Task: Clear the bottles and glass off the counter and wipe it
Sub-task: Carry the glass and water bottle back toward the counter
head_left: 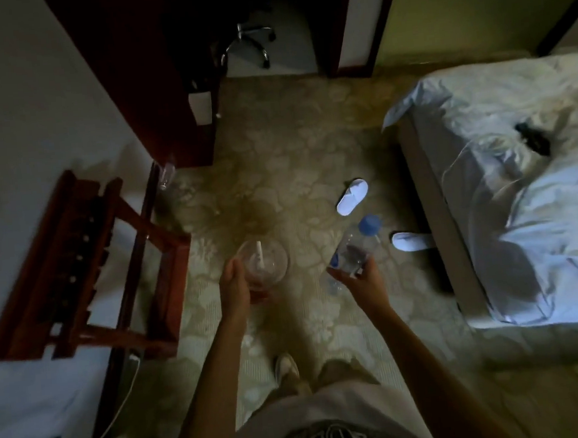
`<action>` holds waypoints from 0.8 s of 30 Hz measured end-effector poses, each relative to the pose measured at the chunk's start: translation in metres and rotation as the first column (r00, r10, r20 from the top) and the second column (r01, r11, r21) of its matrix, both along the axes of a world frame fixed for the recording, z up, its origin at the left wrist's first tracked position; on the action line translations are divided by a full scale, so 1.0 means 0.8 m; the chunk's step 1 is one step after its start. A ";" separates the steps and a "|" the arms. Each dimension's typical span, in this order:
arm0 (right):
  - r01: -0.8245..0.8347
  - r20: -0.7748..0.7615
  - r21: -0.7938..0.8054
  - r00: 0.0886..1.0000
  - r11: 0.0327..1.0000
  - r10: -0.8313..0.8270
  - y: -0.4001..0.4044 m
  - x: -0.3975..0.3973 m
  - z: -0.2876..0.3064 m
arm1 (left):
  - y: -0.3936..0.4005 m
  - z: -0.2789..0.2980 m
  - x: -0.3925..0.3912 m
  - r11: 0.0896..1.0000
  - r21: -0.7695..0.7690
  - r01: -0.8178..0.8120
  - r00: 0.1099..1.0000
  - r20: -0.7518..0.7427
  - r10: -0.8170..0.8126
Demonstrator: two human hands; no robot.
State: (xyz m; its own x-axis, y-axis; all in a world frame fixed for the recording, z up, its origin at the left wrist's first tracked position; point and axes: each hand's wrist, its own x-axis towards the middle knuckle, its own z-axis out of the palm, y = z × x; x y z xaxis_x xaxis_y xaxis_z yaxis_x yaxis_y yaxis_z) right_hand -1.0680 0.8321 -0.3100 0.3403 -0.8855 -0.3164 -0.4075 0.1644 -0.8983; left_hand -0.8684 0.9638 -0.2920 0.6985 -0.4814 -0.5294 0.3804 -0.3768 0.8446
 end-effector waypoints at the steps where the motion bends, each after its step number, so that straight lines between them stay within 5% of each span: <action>1: 0.004 -0.005 0.000 1.000 1.000 -0.004 -0.017 0.019 0.003 | -0.022 0.004 0.020 1.000 0.000 0.011 1.000 0.017 -0.011; 12: -0.043 -0.020 0.037 0.999 0.998 0.044 -0.285 0.242 -0.052 | -0.289 -0.045 0.236 0.995 0.095 0.005 0.993 -0.122 0.006; 18: -0.078 0.044 -0.052 0.996 0.996 0.081 -0.477 0.418 0.003 | -0.460 0.010 0.384 0.998 0.060 -0.019 1.000 -0.009 0.019; 24: -0.099 0.103 -0.018 0.990 0.995 0.100 -0.618 0.549 0.016 | -0.604 0.019 0.509 0.997 0.033 -0.072 0.996 -0.055 0.074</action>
